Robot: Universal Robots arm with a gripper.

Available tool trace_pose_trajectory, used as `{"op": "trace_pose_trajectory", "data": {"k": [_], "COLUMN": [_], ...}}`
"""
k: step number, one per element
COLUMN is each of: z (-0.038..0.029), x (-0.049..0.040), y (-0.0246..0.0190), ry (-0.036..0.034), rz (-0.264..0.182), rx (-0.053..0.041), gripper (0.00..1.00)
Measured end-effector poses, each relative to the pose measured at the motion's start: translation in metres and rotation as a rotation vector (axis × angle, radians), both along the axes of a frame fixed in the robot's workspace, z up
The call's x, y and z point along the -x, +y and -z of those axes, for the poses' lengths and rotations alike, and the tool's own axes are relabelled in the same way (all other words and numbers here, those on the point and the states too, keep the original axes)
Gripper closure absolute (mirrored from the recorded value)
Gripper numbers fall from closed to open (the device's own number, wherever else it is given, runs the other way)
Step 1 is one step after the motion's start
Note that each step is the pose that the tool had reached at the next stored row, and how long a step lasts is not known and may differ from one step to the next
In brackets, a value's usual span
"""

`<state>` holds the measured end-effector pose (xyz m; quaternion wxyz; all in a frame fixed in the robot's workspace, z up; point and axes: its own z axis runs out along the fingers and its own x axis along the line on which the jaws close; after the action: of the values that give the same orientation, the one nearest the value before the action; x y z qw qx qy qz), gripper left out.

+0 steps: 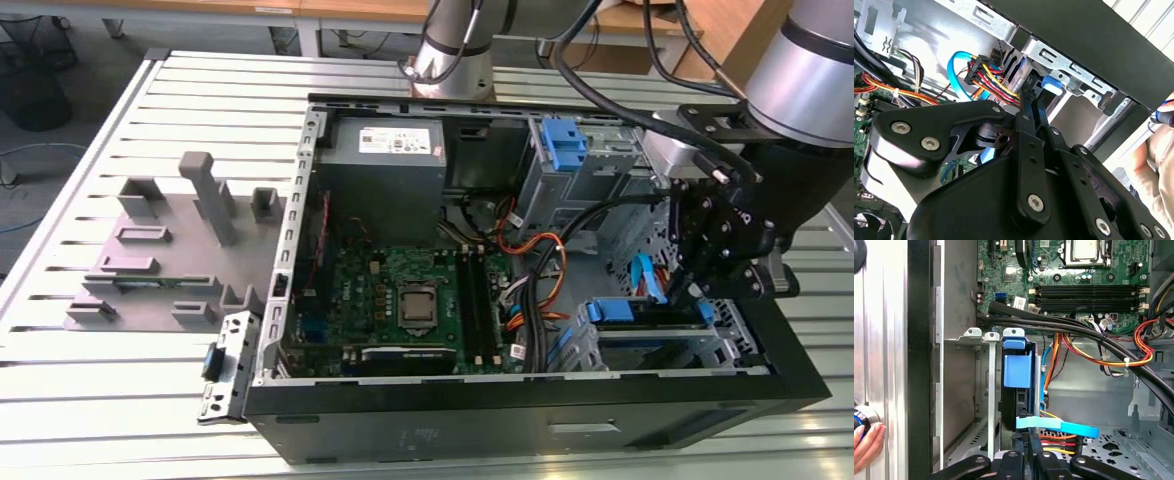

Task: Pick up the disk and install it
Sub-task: 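Insert the second disk wire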

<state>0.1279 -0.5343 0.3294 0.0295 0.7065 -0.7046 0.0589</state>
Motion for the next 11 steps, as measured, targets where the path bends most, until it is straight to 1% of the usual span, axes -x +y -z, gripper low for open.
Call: {"op": "trace_pose_trajectory", "data": {"k": [11], "z": [0.0038], "x": [0.0005], "y": [0.0000], "ry": [0.0000], "rz": [0.000], "rx": [0.0007], "gripper": [0.84]}}
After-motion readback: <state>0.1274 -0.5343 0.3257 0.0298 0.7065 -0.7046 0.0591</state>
